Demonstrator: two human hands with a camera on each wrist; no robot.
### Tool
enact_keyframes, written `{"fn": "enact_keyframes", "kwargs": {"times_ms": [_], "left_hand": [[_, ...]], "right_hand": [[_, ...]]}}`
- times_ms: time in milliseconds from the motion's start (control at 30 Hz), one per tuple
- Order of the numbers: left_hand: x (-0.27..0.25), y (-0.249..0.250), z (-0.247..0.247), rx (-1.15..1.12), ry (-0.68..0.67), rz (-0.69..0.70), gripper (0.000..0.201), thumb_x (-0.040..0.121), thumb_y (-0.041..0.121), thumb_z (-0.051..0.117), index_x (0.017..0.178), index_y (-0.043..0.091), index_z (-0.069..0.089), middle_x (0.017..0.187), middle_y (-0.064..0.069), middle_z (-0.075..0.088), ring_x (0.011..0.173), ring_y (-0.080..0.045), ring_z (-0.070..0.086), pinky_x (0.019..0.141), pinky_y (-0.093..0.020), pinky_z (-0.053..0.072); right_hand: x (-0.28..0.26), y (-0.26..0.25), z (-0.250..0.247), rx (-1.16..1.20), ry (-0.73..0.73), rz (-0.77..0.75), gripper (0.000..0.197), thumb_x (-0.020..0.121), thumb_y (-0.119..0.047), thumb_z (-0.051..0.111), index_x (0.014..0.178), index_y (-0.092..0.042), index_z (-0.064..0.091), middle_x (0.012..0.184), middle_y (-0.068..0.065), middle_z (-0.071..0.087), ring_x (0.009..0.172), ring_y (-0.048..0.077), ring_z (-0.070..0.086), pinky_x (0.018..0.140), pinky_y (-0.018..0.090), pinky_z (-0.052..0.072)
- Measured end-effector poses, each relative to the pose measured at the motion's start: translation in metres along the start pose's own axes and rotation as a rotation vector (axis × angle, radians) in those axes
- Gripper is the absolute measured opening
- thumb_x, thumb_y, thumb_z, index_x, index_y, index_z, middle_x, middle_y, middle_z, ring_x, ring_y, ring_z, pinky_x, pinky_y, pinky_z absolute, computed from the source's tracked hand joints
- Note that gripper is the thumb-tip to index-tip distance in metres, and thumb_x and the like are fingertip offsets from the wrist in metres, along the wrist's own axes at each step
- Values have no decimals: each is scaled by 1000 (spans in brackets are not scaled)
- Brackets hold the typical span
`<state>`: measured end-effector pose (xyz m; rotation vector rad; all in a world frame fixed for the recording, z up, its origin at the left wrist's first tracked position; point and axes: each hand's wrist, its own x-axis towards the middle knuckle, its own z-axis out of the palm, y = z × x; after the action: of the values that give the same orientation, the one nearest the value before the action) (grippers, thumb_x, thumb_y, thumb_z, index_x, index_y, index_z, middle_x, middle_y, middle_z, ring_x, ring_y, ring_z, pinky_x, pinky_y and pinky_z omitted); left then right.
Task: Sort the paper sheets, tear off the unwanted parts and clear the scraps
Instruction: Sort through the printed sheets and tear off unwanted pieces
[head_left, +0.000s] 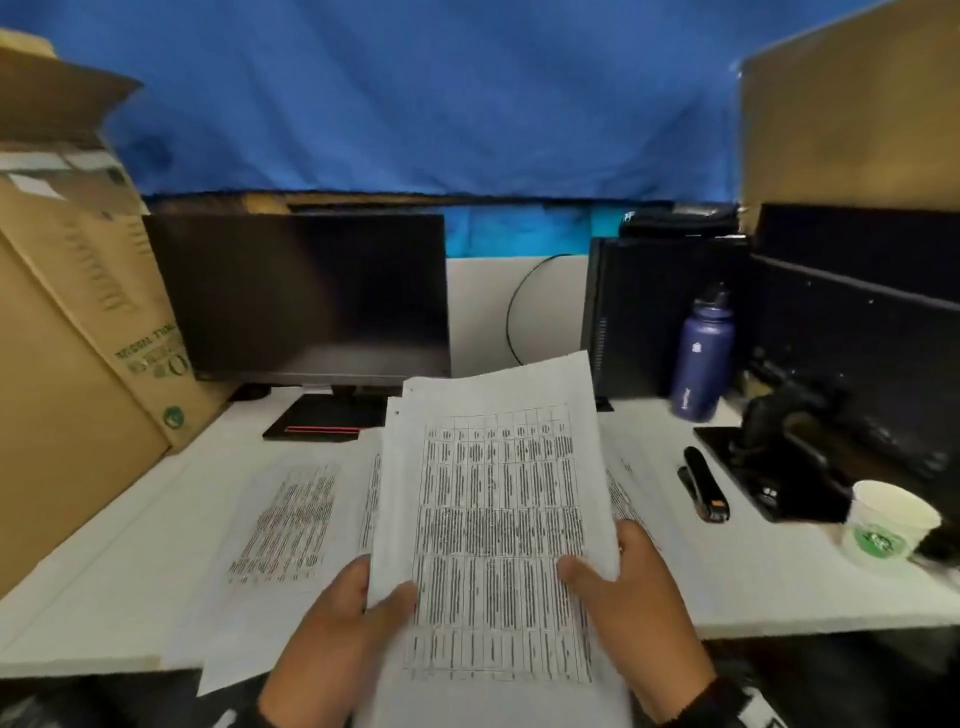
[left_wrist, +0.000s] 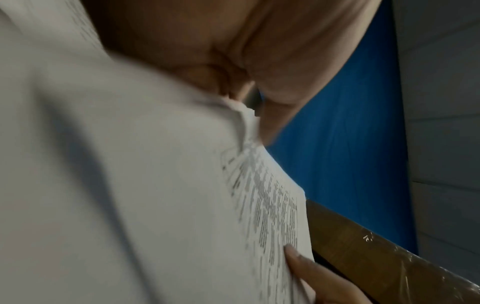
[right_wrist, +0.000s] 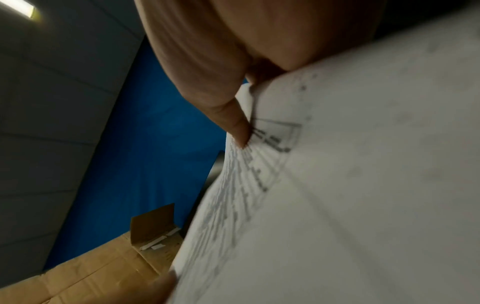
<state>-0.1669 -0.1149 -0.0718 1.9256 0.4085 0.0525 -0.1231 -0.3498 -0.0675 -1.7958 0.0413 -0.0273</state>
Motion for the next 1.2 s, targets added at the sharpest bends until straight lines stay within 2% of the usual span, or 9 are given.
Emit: {"fn": "enact_keyframes", "kwargs": {"times_ms": [67,233,367,467,667,800,933,1067,1200], "left_hand": [[5,1,1,38,77,15,13,91,26,59,98,31,69,88,11,77,87,-9,72,88,-35,54],[18,-10,-15,-37,150,-13,21,91,20,55,97,34,70,84,6,78,80,-16,74,82,-39,57],[34,-37,-23,-132,169,-34,23,84,29,58,102,40,69,89,0,78,85,-25,75,87,-53,56],[41,-47,-21,-223,184,-43,19,92,15,58,99,27,71,85,-7,78,82,-32,75,83,-54,58],[42,-62,-23,-284,155,-45,19,96,7,54,98,17,70,85,-13,78,82,-37,74,77,-53,60],[46,-69,-27,-299,140,-43,23,95,7,52,101,19,71,92,-11,78,87,-35,75,85,-58,57],[57,-61,-32,-331,120,-26,23,97,6,50,103,16,70,94,-15,77,87,-38,74,83,-59,57],[68,-52,-37,-364,99,11,23,98,5,49,106,14,69,98,-16,77,90,-40,73,85,-61,56],[69,-59,-30,-397,119,10,24,97,3,50,106,14,69,97,-18,76,92,-43,72,86,-61,55]], "right_hand": [[14,-1,-8,25,-44,21,22,87,-39,71,100,-25,59,91,-3,75,82,13,73,71,31,57],[95,29,-62,-374,129,102,51,82,-68,52,70,-19,53,71,-2,61,72,23,60,77,36,48],[148,59,-80,-923,78,270,77,72,-68,64,125,-13,59,130,12,59,120,32,55,100,37,46],[162,63,-79,-962,26,315,70,76,-52,70,127,-5,58,135,14,57,126,31,51,104,33,46],[178,83,-74,-1027,-36,282,39,90,-46,53,94,-9,63,92,2,64,98,22,63,80,24,46],[185,88,-71,-1025,-34,233,32,98,-21,45,115,-6,69,118,11,70,112,30,64,76,26,49],[192,79,-77,-978,86,190,14,94,-21,55,89,-9,61,110,20,69,105,35,65,69,33,44],[189,80,-70,-954,105,212,39,79,-32,70,108,-7,63,125,12,63,113,28,59,87,29,46],[184,85,-57,-965,-1,317,50,68,-31,77,107,-4,61,87,3,61,90,26,63,68,25,49]]}}
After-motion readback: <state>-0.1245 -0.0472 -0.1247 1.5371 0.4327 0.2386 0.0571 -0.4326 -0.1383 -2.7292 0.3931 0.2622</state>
